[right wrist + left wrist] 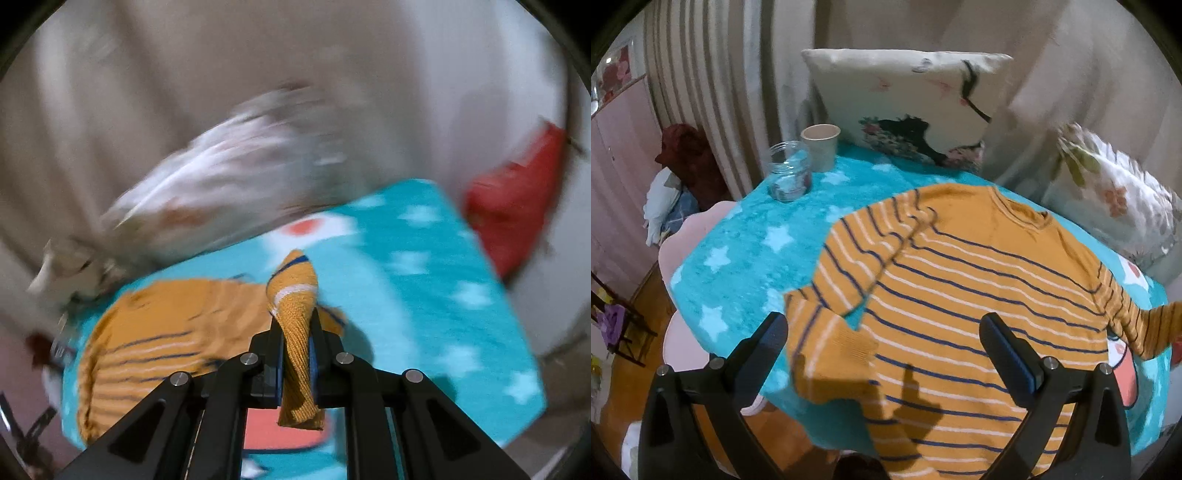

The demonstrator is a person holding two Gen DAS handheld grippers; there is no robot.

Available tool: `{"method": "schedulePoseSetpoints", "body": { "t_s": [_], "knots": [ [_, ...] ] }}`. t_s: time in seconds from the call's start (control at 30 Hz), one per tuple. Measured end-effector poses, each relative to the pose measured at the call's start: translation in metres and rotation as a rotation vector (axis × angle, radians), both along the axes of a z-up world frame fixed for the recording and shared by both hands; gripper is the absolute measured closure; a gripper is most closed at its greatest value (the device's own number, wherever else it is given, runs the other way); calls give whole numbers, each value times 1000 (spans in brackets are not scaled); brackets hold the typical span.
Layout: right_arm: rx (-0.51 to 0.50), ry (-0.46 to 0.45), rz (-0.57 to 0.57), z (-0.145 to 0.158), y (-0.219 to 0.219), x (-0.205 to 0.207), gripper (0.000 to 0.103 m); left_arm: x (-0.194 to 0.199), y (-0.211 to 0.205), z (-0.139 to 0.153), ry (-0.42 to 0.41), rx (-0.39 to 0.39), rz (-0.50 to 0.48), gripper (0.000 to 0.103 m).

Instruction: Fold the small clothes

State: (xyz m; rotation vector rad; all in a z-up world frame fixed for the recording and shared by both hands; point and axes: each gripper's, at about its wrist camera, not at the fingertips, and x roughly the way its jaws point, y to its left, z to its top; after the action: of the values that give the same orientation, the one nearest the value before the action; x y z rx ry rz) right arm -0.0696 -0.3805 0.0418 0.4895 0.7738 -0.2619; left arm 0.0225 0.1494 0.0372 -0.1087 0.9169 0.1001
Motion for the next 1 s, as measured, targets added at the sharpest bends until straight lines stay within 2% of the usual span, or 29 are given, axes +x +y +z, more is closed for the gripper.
{"method": "schedulePoseSetpoints", "body": {
  "t_s": [0.17,0.3,0.4,0.5,0.63,0.77,0.87,1.0],
  "knots": [
    [77,13,267,-7,126,99,92,4,44,-3,1,5,25,0],
    [108,72,450,-35,231,172,92,2,87,-9,8,22,65,0],
    [105,128,525,-65,293,218,92,-1,122,-16,22,33,103,0],
    [90,185,560,-93,338,252,91,-5,155,-25,48,43,146,0],
    [72,251,599,-125,367,284,88,-8,192,-36,84,39,202,0],
    [36,311,635,-141,394,316,64,-6,211,-42,97,25,225,0],
    [34,294,679,-137,412,324,55,-4,216,-42,95,21,224,0],
    [80,213,738,-111,433,319,43,-1,218,-45,103,6,222,0]
  ]
}}
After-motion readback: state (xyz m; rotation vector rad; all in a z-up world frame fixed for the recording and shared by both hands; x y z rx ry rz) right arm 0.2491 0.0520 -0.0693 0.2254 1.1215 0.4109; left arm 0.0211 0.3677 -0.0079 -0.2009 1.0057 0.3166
